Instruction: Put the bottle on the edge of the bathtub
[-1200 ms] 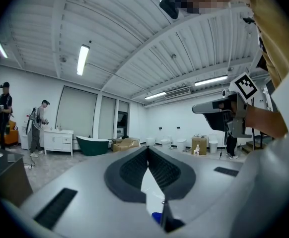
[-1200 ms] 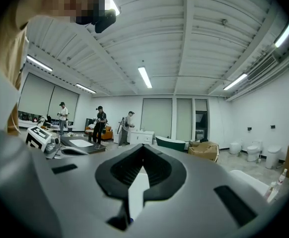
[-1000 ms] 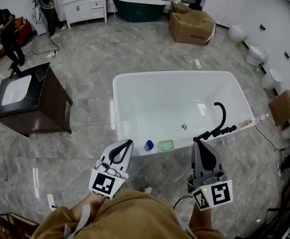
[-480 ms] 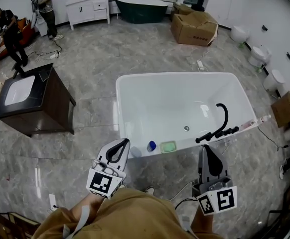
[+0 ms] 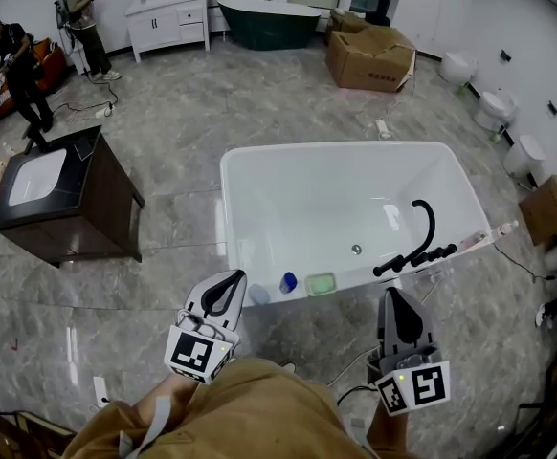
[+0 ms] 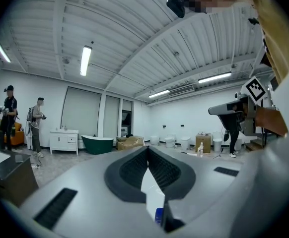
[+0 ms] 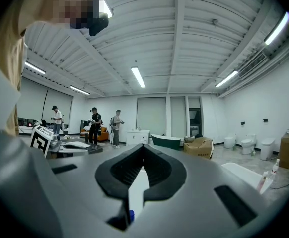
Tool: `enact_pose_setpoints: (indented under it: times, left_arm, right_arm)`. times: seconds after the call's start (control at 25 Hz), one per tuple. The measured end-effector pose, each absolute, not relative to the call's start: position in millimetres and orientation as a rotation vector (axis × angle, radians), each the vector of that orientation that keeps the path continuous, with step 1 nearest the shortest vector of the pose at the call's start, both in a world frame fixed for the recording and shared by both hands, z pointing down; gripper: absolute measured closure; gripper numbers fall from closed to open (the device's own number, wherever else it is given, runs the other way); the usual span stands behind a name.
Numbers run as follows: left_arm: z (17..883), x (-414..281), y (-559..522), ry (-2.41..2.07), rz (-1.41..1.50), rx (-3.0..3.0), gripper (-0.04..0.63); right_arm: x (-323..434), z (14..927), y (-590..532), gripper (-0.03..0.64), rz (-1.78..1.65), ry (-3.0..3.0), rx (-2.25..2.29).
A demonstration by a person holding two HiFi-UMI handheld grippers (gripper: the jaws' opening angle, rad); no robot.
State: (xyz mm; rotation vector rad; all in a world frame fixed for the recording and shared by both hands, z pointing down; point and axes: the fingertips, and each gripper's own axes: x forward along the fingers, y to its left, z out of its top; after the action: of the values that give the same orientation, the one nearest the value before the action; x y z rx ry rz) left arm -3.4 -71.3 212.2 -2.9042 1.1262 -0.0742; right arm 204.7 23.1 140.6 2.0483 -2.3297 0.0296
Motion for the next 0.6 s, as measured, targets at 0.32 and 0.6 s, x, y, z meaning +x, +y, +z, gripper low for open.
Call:
enact_pose_setpoints:
  times: [0.32, 0.6]
  left_arm:
    - [204.9, 1.6, -62.1, 1.114, -0.067, -2.895, 0.588]
    - [213.4, -11.0, -55.0, 1.196, -0.089, -2.882, 0.588]
  right_arm:
    - [197.5, 148.0, 26.6, 0.612, 0.060, -2.362, 2.012]
    - [186.7, 145.2, 18.9, 0.612, 0.045, -2.423, 1.934]
